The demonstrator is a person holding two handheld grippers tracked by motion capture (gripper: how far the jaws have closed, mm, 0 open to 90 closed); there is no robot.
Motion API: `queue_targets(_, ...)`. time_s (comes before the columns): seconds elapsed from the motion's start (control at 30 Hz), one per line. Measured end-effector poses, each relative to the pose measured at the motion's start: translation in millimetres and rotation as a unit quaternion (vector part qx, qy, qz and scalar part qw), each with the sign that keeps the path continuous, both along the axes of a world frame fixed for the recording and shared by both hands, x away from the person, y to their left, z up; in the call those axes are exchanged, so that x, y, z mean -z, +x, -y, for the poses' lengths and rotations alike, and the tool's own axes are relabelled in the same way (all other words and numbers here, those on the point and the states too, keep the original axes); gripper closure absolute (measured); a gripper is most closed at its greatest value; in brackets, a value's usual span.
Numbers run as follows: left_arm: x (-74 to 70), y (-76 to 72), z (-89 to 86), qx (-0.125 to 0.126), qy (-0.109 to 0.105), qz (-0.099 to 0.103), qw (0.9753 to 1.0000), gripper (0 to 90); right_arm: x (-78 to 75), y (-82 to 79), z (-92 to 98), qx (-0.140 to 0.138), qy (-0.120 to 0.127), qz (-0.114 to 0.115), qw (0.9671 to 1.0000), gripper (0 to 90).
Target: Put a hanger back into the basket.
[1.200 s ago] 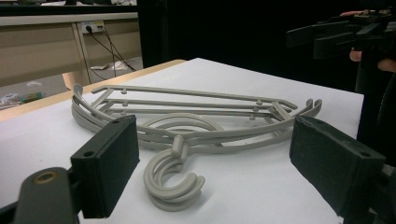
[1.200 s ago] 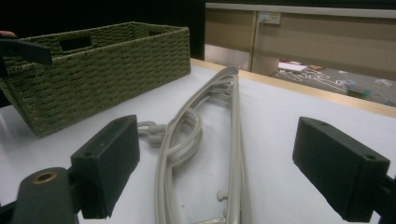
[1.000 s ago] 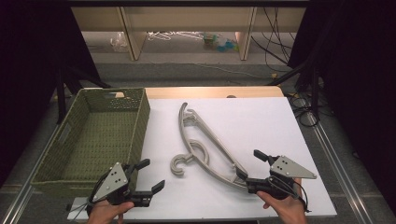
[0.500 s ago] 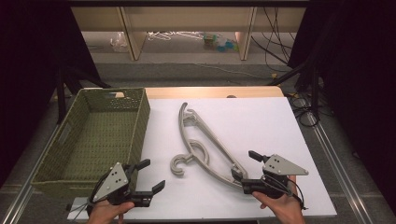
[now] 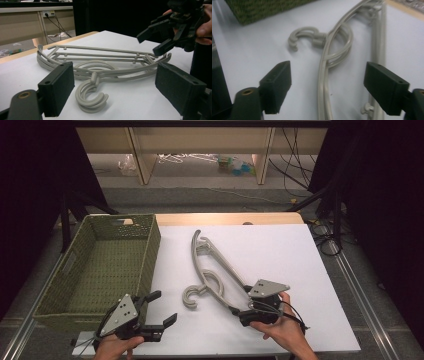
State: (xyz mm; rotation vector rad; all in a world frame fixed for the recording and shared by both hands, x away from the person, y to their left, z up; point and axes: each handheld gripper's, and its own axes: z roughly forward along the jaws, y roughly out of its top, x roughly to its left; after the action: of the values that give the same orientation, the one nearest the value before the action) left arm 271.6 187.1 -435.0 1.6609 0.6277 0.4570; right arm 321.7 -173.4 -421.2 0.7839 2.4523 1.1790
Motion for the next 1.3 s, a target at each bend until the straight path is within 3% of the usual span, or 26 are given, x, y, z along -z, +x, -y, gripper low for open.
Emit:
queue_targets(0.13,-0.5,1.3,-0.7,0.005,0.006,0.009,0.9999,15.6,8.1,9.7,-15.1,-0.005,-0.049,-0.033,0.9982,29.9)
queue_targets(0.17,-0.4,0.8,-0.5,0.005,0.005,0.007,0.9999,15.6,11.8,12.6,-19.0,-0.003,-0.053,-0.031,0.9981,30.9)
queue_targets(0.27,-0.4,0.8,-0.1,0.001,0.000,0.003,1.0000,15.6,19.1,22.5,-30.5,0.000,-0.080,-0.055,0.9953,36.2)
queue_targets(0.43,-0.5,0.9,-0.2,0.001,0.000,0.003,1.0000,15.6,22.6,32.0,-40.0,0.000,-0.104,-0.071,0.9920,42.9)
queue_targets(0.63,-0.4,1.1,-0.9,0.002,0.002,0.004,1.0000,15.6,27.0,40.7,-51.8,-0.001,-0.135,-0.101,0.9857,55.1)
queue_targets(0.73,-0.3,0.4,-0.4,0.001,0.000,0.001,1.0000,15.6,28.5,41.8,-54.2,0.001,-0.138,-0.105,0.9848,57.8)
queue_targets(0.8,-0.5,1.3,-0.5,0.004,0.005,0.007,1.0000,15.6,29.7,43.6,-55.9,-0.007,-0.145,-0.115,0.9827,60.1)
queue_targets(0.87,0.4,-0.1,0.5,0.001,0.001,-0.004,1.0000,15.6,31.1,44.2,-57.7,-0.010,-0.151,-0.118,0.9813,62.0)
queue_targets(0.97,-0.1,0.4,0.6,0.000,-0.002,-0.003,1.0000,15.6,32.7,46.0,-59.6,-0.002,-0.159,-0.129,0.9788,64.6)
queue_targets(1.07,0.4,0.1,0.8,0.001,-0.006,-0.003,1.0000,15.6,32.4,47.7,-62.2,0.000,-0.173,-0.124,0.9771,70.1)
queue_targets(1.13,-1.0,1.0,-0.5,0.006,0.004,0.007,1.0000,15.6,31.2,49.4,-63.2,0.003,-0.182,-0.125,0.9753,74.8)
queue_targets(1.23,-1.1,0.0,-0.5,0.004,0.001,0.003,1.0000,15.6,29.0,49.2,-62.9,0.005,-0.188,-0.121,0.9746,78.6)
queue_targets(1.3,-1.4,0.8,-0.5,0.003,0.000,0.005,1.0000,15.6,25.8,49.1,-61.2,0.002,-0.183,-0.119,0.9759,79.0)
